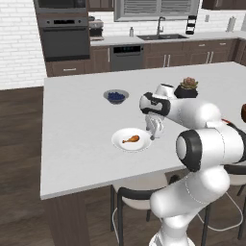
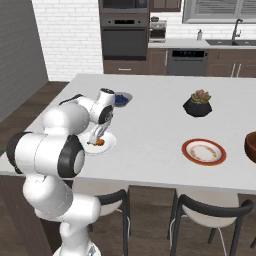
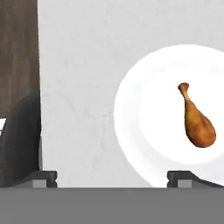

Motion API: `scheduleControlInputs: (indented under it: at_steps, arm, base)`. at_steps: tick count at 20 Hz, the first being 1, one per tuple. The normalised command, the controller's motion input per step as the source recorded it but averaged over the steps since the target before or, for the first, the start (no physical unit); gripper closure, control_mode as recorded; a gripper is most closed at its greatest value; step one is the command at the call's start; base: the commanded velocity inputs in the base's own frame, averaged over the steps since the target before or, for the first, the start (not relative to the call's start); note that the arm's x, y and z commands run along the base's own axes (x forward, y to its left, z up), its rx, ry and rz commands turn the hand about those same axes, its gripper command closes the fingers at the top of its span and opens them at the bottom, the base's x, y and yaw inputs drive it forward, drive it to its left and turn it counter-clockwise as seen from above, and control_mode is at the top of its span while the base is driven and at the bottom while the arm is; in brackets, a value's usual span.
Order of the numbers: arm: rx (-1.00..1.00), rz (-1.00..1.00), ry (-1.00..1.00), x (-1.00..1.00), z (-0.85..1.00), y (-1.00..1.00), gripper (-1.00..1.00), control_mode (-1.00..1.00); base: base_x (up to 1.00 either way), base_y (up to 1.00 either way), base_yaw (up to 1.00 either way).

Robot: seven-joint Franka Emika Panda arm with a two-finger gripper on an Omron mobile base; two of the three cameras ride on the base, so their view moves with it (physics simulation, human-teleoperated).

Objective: Pick the chicken drumstick and onion from their plates and place them in the bowl. Then put the bowl in the fridge.

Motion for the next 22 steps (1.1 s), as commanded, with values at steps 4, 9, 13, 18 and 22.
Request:
scheduleControlInputs:
  at_steps: [4,9,13,18,22]
  arm:
    - [0.02,0.39,-0.02,0.44,-0.28,-0.03,-1.0,-1.0]
    - [0.11,0.27,0.0,0.49,-0.25,0.05,-1.0,-1.0]
    - [0.03,0.14,0.01,0.32,-0.27,0.44,-1.0,-1.0]
    - [0.0,0.06,0.01,0.44,-0.31,0.47,-1.0,-1.0]
    - [0.01,0.08,0.0,0.49,-0.26,0.02,-1.0,-1.0]
  base:
    - [0.0,0.0,0.0]
    - [0.0,0.0,0.0]
    - [0.0,0.0,0.0]
    - [0.0,0.0,0.0]
    - [0.0,0.0,0.0]
